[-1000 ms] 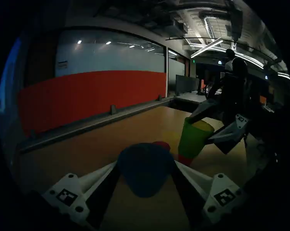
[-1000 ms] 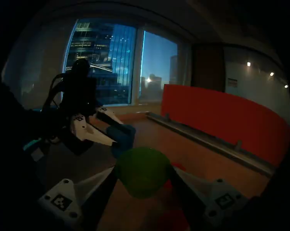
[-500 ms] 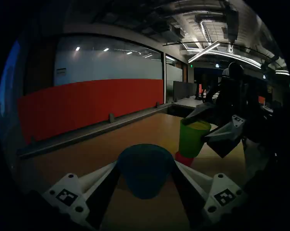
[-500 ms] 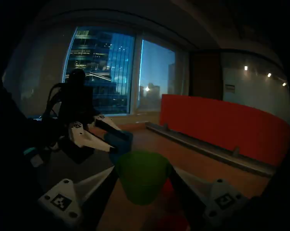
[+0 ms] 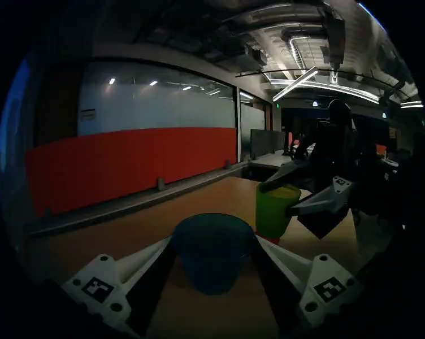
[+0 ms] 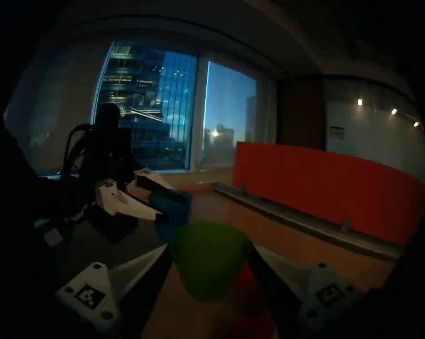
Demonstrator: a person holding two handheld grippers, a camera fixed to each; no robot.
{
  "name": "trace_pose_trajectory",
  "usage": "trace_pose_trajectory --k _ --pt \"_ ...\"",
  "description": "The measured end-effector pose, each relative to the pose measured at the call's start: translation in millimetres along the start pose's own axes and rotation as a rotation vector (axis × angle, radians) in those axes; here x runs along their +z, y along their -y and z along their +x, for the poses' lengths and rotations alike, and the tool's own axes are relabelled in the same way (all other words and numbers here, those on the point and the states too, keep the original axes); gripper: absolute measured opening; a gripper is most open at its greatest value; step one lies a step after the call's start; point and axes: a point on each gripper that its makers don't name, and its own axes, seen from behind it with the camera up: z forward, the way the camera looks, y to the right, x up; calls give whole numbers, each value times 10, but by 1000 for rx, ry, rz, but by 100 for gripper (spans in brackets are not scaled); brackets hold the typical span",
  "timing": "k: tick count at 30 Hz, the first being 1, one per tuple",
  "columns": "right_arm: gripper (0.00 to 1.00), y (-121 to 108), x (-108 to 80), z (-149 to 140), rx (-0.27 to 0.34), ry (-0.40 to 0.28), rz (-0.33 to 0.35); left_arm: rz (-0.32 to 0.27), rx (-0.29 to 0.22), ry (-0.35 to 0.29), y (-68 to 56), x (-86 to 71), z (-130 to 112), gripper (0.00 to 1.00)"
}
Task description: Pour water
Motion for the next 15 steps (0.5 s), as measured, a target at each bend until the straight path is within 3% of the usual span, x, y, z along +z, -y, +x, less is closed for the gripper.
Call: trace_pose_trajectory --k 6,15 --pt "99 4 -1 13 -2 -4 2 -5 -5 -11 -23 -7 31 87" --pt "99 28 7 7 -3 -3 16 4 29 -27 -6 -14 157 87"
